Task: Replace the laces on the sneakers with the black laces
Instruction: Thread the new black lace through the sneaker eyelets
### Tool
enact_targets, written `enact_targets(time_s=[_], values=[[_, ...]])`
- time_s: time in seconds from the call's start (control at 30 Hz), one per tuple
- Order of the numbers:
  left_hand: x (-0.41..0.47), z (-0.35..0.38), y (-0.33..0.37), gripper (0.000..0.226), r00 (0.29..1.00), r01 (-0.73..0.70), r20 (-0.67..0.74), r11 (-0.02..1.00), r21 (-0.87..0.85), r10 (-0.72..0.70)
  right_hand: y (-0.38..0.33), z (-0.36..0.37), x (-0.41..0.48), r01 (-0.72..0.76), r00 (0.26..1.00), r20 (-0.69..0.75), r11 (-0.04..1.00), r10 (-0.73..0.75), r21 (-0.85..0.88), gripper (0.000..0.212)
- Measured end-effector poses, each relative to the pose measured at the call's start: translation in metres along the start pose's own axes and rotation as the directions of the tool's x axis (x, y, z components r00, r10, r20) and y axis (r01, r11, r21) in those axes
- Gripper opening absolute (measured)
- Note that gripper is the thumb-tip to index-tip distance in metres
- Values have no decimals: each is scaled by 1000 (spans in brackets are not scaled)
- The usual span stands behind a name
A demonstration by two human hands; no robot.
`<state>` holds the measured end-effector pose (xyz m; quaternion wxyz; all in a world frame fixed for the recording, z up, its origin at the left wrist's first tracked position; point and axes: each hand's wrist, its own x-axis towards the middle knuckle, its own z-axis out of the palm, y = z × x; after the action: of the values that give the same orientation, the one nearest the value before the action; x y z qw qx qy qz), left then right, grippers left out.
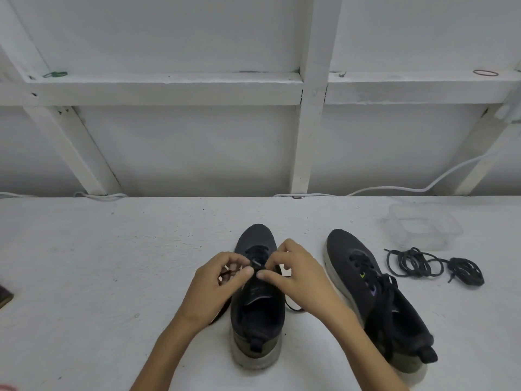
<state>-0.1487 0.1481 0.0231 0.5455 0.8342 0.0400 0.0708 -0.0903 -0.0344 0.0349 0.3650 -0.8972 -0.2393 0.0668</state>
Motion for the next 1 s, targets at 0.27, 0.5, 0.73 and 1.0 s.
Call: enact_targets(time_s=[0.27,0.5,0.73,1.0], values=[[-2,-12,-16,17,994,105,32,994,-19,-105,-1,11,11,21,997,82,994,-12,-104,8],[-3,-8,-25,13,999,46,21,999,22,-46,-1,25,10,-115,992,68,988,109,102,12],[-3,-7,-27,14,1000,-26,9,996,85,25,0,25,0,-170,985,59,879,161,444,6],[-5,-9,-24,17,999,-47,19,992,119,45,0,23,3,-221,975,132,852,180,474,13]])
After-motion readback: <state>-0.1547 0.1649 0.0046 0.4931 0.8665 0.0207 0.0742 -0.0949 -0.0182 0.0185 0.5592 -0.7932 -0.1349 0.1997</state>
